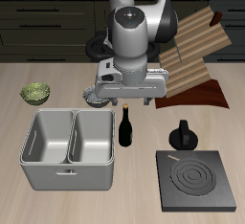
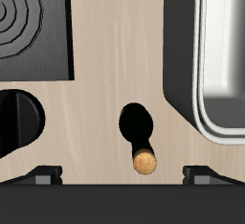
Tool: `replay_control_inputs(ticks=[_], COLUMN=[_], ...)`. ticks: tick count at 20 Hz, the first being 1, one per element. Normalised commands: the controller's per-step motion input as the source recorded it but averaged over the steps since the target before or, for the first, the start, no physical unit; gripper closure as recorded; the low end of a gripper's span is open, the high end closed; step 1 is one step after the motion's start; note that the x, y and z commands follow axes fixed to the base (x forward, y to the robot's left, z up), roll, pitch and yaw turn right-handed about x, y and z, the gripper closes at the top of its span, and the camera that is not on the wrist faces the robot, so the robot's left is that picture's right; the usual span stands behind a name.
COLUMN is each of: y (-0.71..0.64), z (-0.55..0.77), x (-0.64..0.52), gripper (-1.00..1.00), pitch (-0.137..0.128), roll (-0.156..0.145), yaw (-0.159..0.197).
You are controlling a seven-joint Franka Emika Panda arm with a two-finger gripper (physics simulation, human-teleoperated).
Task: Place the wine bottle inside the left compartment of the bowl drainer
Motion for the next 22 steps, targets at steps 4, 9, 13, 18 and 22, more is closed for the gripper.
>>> replay_control_inputs(ticks=[4, 9, 13, 18, 22], y=[0.03, -0.04, -0.05, -0.09, -0.15], z=[-0.20, -0.25, -0.15, -0.02, 0.06], x=[0.00, 0.02, -0.03, -0.06, -0.03], gripper=[-1.00, -1.00, -1.00, 1.00, 1.00], pitch=[0.016, 0.026, 0.020, -0.006, -0.013], roll=[0.017, -0.004, -0.007, 0.006, -0.006], yaw=[0.008, -0.003, -0.011, -0.008, 0.006])
